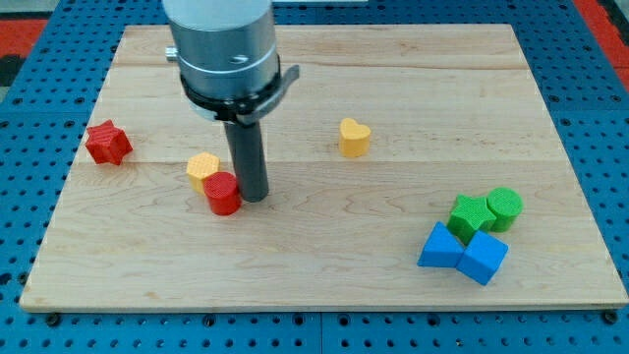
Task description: Push the red circle into the hexagon
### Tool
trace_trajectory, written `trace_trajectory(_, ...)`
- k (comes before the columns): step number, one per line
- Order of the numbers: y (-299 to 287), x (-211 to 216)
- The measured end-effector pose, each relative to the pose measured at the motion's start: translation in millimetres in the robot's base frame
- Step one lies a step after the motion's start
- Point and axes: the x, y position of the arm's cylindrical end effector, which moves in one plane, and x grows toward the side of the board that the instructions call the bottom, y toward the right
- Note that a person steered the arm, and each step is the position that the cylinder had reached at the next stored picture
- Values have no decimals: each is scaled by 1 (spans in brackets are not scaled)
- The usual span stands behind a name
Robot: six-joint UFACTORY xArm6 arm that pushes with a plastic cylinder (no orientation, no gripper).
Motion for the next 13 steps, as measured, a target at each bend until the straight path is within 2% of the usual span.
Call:
trace_trajectory(3,-122,-52)
trace_trajectory(4,-72,-39)
trace_trajectory(5,-19,9)
trace_trajectory(6,-22,31)
trace_trajectory(7,31,51)
trace_trajectory(8,42,65)
trace_trajectory(9,-19,73)
trace_trajectory(10,-55,50)
trace_trajectory(11,-56,31)
trace_trajectory(12,-41,76)
trace_trajectory(13,-94,47)
